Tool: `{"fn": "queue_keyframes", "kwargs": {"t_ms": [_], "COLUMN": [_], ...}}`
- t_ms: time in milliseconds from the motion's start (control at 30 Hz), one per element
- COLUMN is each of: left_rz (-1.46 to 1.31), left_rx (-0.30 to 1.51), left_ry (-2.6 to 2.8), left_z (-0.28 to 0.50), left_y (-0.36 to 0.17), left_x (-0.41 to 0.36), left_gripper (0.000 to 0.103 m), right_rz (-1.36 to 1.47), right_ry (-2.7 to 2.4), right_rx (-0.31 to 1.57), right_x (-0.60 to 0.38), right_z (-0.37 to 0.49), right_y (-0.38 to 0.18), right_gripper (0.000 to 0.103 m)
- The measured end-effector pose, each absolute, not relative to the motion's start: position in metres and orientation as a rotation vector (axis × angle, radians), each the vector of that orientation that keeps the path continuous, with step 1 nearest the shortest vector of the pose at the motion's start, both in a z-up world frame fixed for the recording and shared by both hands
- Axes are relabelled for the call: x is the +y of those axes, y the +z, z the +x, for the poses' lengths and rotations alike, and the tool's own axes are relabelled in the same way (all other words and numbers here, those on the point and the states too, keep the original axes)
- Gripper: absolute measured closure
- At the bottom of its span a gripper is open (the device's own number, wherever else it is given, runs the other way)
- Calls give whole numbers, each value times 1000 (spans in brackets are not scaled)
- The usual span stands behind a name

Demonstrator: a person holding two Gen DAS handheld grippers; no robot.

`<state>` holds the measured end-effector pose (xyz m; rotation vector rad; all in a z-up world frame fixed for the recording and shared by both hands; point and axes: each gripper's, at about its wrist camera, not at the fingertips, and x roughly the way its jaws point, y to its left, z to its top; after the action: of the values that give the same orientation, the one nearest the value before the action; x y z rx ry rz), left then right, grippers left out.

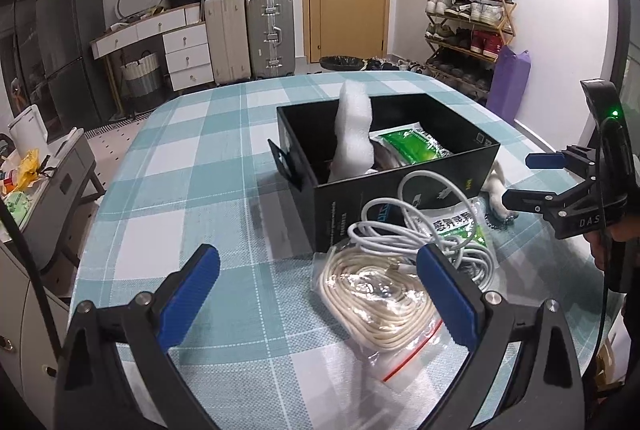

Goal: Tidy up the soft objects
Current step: 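Reach the right tool to the white plush toy and grasp it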

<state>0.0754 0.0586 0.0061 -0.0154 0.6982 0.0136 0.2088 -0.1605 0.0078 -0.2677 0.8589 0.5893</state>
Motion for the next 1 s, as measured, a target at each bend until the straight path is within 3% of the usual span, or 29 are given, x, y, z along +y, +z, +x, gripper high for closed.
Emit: {"fn": "queue_keyframes", "kwargs": {"t_ms": [600, 733, 867, 1000], "left_rz": [-43, -41, -42, -34], "left_rx": [702, 704, 710, 714], "left_ry": [18, 20, 16, 10], "left_z": [77, 77, 77, 77], "left_y": [2, 1, 0, -1], "left_x": [68, 69, 68, 66], "left_gripper": [4, 3, 4, 4], "right_rz": [-278, -269, -263, -246], "right_ry": [494, 511, 539, 544], "right_rx": [947, 947, 948, 947], "right_x": [-146, -145, -146, -152], "right_z": [238, 240, 235, 232], "right_y": [-16, -16, -14, -12], "right_gripper": [4, 15, 46, 61]}}
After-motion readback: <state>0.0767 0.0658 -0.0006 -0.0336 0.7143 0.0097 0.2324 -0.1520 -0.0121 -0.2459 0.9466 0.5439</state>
